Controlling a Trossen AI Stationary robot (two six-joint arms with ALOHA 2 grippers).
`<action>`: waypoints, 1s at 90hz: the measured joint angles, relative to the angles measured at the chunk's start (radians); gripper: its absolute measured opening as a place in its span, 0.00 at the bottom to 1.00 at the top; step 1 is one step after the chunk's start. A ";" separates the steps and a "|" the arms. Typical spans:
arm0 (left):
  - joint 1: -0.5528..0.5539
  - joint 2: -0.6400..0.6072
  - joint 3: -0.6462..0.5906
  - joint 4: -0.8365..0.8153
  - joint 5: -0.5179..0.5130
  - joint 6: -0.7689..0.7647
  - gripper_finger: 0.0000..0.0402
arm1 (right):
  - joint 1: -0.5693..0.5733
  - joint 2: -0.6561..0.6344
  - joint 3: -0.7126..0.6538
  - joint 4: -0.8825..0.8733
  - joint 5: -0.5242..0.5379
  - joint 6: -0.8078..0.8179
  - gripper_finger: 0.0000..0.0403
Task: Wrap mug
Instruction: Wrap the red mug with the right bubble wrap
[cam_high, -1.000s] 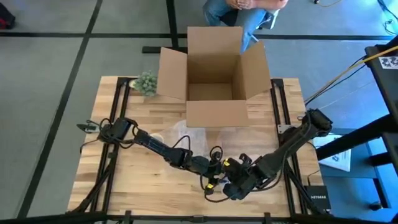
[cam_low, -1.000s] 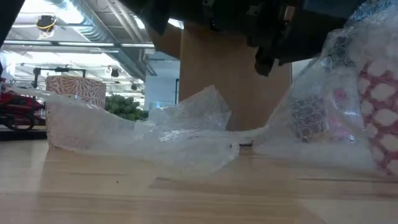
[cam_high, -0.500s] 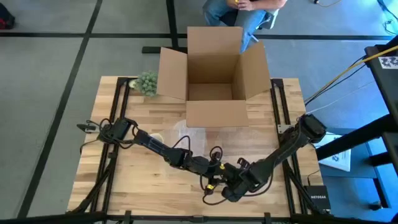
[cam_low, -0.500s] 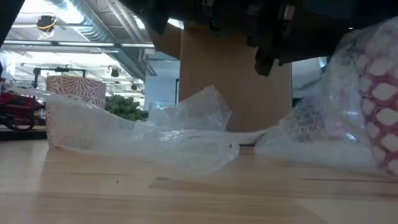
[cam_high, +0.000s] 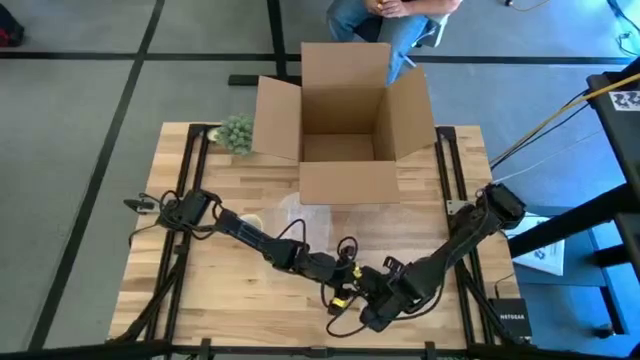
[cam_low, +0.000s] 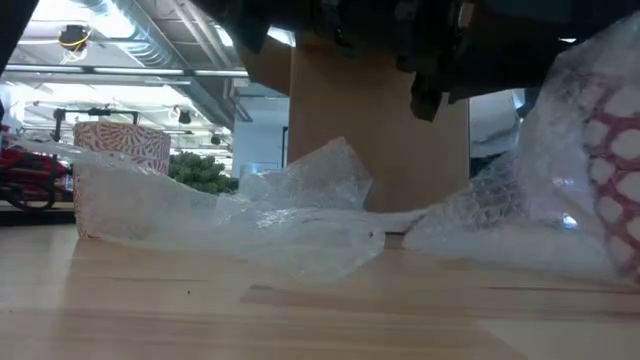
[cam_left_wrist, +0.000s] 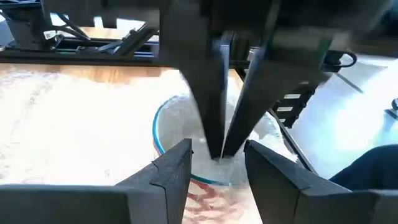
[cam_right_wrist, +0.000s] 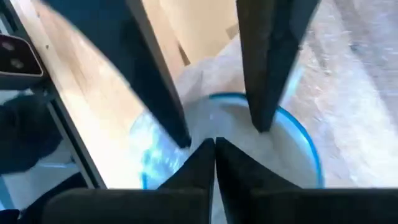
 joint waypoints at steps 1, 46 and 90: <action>0.000 0.000 0.000 0.000 -0.001 0.000 0.33 | 0.000 0.000 0.005 -0.005 0.005 0.000 0.00; 0.001 0.000 0.000 0.002 -0.001 -0.004 0.33 | -0.002 -0.001 -0.218 0.260 -0.006 0.111 0.00; 0.001 0.000 0.000 -0.001 -0.003 -0.006 0.33 | 0.005 -0.042 0.057 -0.109 0.038 0.050 0.00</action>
